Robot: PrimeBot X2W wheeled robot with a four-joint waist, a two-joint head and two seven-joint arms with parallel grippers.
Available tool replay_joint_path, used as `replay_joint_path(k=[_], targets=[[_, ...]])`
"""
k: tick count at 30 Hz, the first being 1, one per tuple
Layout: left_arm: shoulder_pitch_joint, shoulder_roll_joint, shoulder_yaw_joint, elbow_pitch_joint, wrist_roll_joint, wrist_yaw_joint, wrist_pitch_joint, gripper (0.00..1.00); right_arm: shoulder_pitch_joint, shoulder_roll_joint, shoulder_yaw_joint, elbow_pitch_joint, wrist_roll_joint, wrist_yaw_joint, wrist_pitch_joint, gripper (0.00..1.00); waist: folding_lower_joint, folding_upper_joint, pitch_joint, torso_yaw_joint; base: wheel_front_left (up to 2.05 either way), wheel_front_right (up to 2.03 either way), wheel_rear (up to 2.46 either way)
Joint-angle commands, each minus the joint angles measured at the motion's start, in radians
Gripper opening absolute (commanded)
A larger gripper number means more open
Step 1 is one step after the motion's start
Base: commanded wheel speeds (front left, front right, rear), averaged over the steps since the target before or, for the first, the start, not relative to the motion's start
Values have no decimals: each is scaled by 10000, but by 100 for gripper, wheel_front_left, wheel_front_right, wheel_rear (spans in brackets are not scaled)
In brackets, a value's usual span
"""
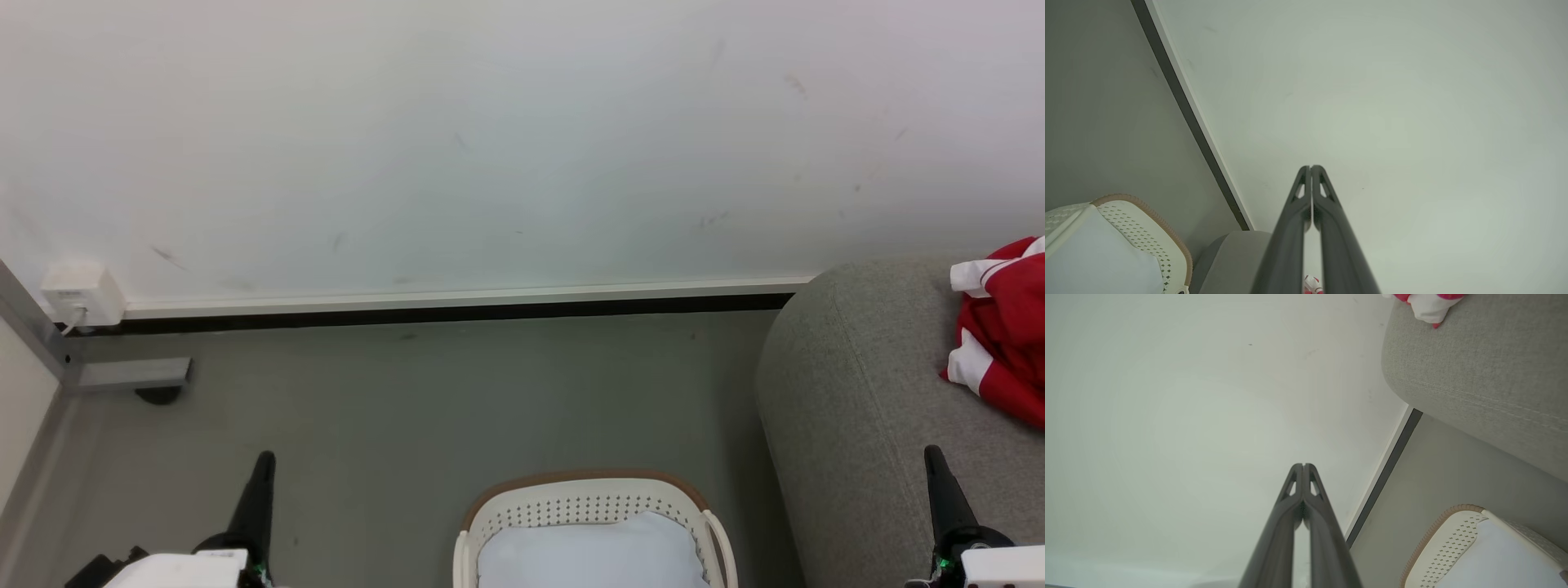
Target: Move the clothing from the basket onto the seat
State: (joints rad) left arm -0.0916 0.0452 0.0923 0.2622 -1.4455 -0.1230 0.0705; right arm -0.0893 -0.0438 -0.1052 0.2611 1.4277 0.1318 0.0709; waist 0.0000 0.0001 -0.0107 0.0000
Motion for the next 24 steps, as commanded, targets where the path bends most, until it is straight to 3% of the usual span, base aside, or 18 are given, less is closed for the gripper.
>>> replay_joint_path(k=[1,24], targets=[[-133,78,75,-59,-202,-47,89,0,-156,-94,-43,-61,242,-17,79,0,0,-1,7,0,0,0,0],[-307,84,271,-121,-1751,-108,493,0,-323,-102,-134,-120,1891,-21,491,0,0,-1,107,0,0,0,0]])
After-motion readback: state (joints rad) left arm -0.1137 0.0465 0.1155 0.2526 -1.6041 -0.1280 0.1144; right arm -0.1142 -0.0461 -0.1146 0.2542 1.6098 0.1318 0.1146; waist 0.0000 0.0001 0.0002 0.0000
